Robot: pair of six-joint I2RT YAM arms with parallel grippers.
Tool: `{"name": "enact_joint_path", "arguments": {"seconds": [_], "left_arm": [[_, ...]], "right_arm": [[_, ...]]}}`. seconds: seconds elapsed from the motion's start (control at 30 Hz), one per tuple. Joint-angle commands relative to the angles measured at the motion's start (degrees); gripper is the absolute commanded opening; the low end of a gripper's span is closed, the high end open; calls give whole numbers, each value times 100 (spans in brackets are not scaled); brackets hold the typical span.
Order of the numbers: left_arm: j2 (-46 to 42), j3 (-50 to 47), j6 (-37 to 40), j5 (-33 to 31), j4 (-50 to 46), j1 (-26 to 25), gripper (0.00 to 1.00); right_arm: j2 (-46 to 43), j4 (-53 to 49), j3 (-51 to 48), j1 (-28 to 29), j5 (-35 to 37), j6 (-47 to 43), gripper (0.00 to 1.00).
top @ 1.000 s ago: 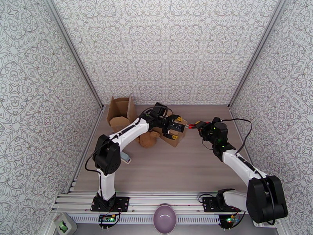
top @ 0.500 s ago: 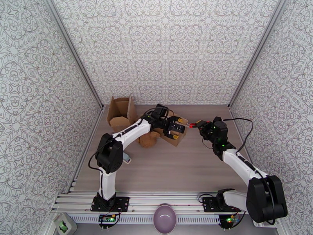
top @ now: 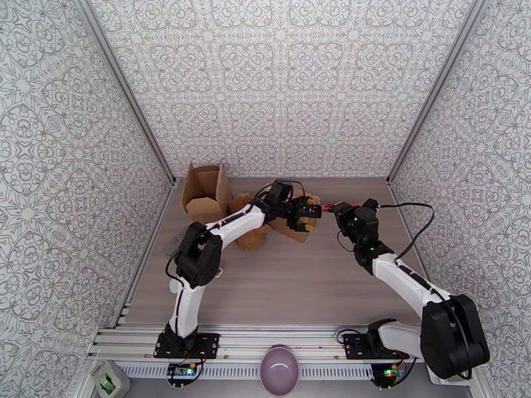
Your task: Unpack the express box
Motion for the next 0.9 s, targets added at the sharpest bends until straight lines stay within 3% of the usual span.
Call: {"name": "enact_joint_path", "arguments": {"seconds": [0.0, 0.3, 0.57, 0.87], "left_arm": [[119, 425, 142, -602, 352, 179, 85], [-317, 221, 1217, -265, -869, 378, 90], [-509, 459, 1536, 329, -1391, 574, 90], [-607, 185, 1967, -51, -1526, 730, 89]], "right_arm": [[-64, -187, -192, 255, -456, 3, 0], [160, 95, -104, 236, -194, 0, 0], [396, 230, 12, 237, -155, 8, 0], [362, 204, 119, 237, -104, 39, 0]]}}
